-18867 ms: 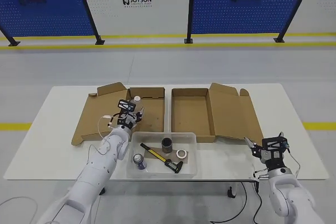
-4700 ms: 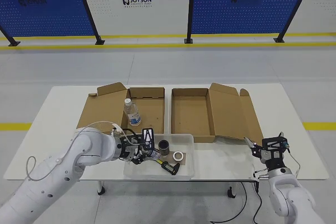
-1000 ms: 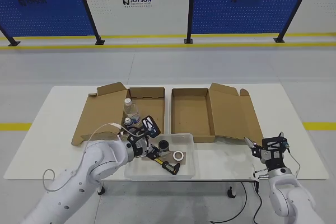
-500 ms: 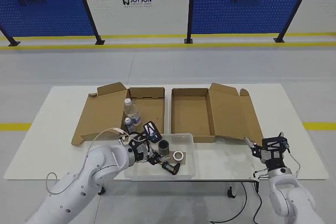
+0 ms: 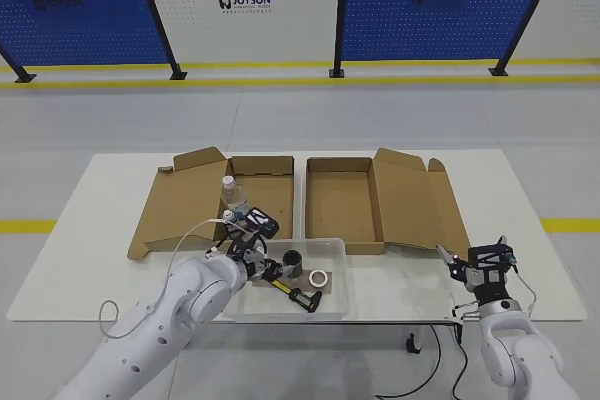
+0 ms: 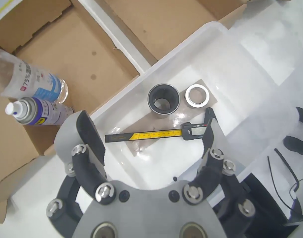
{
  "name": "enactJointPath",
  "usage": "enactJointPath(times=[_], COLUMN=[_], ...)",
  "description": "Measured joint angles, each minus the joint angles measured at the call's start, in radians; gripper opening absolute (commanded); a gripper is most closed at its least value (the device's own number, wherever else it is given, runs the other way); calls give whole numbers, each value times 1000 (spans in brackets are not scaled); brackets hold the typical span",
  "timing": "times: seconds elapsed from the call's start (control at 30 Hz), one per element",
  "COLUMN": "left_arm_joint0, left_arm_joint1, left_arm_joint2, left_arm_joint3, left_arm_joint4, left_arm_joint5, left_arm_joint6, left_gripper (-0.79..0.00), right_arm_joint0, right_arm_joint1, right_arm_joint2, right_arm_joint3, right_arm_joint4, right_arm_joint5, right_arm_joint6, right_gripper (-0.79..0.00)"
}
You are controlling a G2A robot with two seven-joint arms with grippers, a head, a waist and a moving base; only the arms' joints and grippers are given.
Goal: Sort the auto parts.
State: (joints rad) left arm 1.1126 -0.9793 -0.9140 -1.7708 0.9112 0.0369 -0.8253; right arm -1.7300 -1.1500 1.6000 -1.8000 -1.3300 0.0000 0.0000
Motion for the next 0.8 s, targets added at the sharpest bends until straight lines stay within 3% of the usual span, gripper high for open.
enactJointPath(times=[0.13, 0.27, 0.57, 0.8], left_arm_joint0=[-7, -12, -8, -48], left_arm_joint1=[-13, -21, -21, -55], left_arm_joint2=[14, 20, 20, 55], left_arm_joint3=[8, 14, 22, 63], left_arm_joint4=[-24, -76, -66, -88], left_arm_joint5=[70, 32, 46, 228], left_arm_joint6=[-42, -38, -31, -55], left_gripper=[0, 0, 0, 0], right_arm_joint0=[0, 0, 0, 0], right_arm_joint1=[0, 0, 0, 0], right_arm_joint2=[0, 0, 0, 0], right_arm_joint3=[0, 0, 0, 0], right_arm_joint4=[0, 0, 0, 0], right_arm_joint5=[0, 0, 0, 0], right_arm_joint6=[0, 0, 0, 0], right_gripper=[0, 0, 0, 0])
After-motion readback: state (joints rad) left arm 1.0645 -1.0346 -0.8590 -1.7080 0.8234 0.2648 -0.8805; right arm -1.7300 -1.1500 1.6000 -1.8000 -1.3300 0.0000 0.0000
